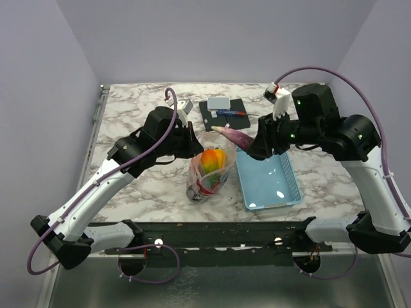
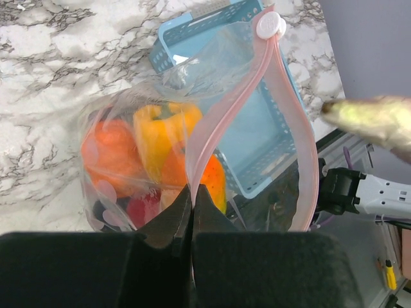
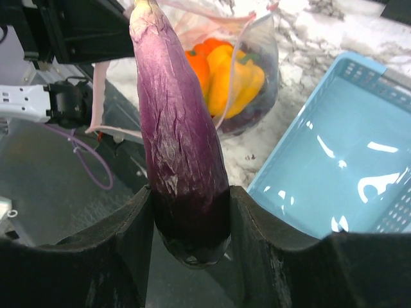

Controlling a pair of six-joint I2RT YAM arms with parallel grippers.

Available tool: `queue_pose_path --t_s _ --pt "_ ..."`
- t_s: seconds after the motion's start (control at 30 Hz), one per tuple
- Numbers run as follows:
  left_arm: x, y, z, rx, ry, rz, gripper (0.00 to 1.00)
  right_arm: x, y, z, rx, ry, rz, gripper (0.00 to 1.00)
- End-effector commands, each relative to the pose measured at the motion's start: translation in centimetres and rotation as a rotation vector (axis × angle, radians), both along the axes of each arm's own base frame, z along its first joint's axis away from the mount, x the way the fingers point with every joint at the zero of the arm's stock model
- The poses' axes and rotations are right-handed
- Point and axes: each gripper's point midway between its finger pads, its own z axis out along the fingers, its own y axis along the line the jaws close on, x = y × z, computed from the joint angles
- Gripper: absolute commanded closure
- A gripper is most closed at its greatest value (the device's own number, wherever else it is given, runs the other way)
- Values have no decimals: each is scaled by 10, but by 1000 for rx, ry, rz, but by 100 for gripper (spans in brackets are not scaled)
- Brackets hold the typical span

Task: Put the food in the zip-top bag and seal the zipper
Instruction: Place the fake vegetable in the zipper food storage bag.

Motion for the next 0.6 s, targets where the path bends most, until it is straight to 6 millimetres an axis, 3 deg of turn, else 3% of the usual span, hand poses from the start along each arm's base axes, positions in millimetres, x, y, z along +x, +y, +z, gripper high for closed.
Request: queue_pose_path --t_s 0.0,0.27,0.57 --pt "0 -10 21 -43 -37 -41 100 -24 -6 -8 -17 102 31 92" --pt "2 -21 22 -39 -40 -64 100 -33 -14 -34 -82 185 13 93" --pt "-5 -32 27 -37 -58 -77 100 -22 -17 -53 -162 223 -38 94"
